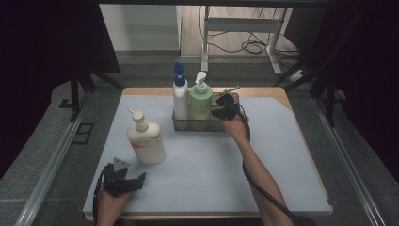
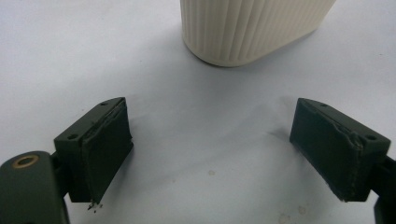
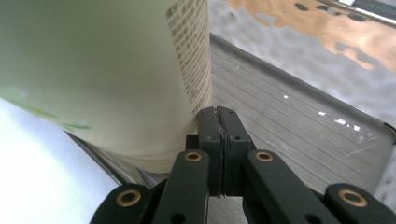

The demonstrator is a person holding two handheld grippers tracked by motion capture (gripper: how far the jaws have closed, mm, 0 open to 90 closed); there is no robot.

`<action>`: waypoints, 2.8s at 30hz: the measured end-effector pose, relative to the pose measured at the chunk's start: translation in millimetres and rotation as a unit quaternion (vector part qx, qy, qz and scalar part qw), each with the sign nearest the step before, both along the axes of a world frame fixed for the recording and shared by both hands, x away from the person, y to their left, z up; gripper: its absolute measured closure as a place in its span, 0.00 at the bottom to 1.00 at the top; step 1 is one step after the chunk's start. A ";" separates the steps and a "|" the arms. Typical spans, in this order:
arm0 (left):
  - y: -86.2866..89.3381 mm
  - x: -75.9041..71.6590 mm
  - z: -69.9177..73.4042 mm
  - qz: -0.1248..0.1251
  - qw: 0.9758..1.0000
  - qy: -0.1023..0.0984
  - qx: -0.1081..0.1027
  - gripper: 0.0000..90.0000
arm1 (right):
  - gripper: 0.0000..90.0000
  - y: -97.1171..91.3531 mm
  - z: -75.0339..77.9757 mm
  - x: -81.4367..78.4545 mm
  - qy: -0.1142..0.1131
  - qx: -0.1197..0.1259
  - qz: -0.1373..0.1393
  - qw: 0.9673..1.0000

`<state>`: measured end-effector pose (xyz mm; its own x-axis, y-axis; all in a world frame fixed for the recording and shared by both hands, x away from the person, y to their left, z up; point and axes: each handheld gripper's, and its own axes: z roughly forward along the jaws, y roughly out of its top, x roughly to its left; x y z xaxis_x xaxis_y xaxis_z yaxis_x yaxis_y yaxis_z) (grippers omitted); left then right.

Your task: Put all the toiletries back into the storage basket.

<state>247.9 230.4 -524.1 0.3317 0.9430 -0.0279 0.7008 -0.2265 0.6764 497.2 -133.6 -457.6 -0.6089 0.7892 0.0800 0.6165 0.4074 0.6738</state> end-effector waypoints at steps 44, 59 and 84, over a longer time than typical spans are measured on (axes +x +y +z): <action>-0.2 -0.1 -0.1 0.000 1.000 -0.001 -0.001 0.13 | 0.76 -4.8 11.0 -12.1 -0.027 0.010 0.008 1.000; -0.1 -0.2 -0.2 0.000 1.000 -0.001 0.000 0.13 | 0.44 -13.4 23.1 -25.1 -0.040 0.018 0.022 0.999; -0.3 -0.4 -0.3 0.001 1.000 -0.002 -0.001 0.13 | 0.04 -28.2 37.4 -65.6 -0.063 -0.003 0.059 0.996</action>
<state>247.5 230.1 -524.4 0.3302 0.9435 -0.0280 0.6984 -0.2243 0.6797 431.6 -161.7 -420.2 -0.7025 0.7116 -0.0081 0.4746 0.4770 0.7397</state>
